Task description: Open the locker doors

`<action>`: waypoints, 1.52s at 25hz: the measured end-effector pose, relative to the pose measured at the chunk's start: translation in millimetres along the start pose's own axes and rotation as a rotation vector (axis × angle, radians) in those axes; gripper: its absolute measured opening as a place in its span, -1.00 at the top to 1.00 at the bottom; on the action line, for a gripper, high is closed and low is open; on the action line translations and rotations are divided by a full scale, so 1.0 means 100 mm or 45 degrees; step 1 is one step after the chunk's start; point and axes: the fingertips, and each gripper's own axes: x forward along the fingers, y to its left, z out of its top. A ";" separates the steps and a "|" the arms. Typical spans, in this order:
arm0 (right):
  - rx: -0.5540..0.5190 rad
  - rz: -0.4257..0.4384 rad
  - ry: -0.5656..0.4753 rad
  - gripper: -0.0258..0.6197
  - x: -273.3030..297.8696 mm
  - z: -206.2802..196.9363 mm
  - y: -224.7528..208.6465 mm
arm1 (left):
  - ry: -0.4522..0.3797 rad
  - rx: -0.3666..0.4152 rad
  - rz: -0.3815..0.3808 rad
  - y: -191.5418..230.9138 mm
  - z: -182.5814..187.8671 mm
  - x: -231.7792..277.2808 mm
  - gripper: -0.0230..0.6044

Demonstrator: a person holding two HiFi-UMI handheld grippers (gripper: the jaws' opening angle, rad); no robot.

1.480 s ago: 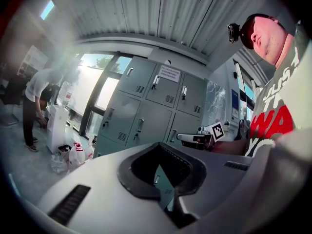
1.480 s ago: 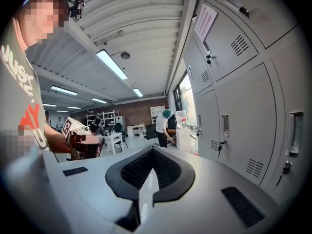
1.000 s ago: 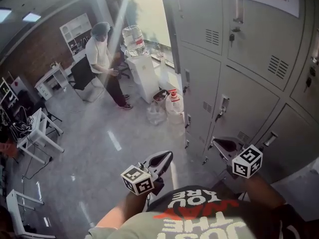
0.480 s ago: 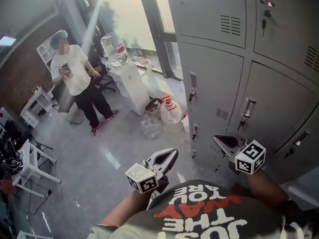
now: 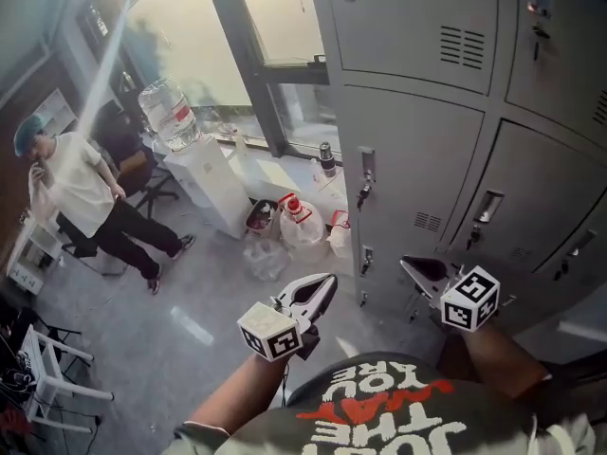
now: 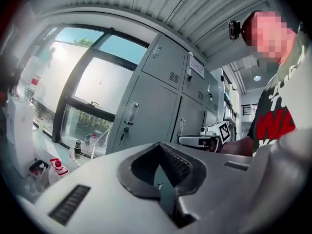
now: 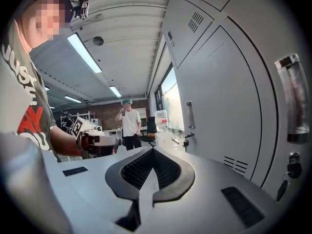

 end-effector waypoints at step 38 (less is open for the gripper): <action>-0.106 0.113 -0.012 0.82 -0.08 0.42 -0.73 | 0.065 0.287 0.654 1.34 0.96 2.17 0.04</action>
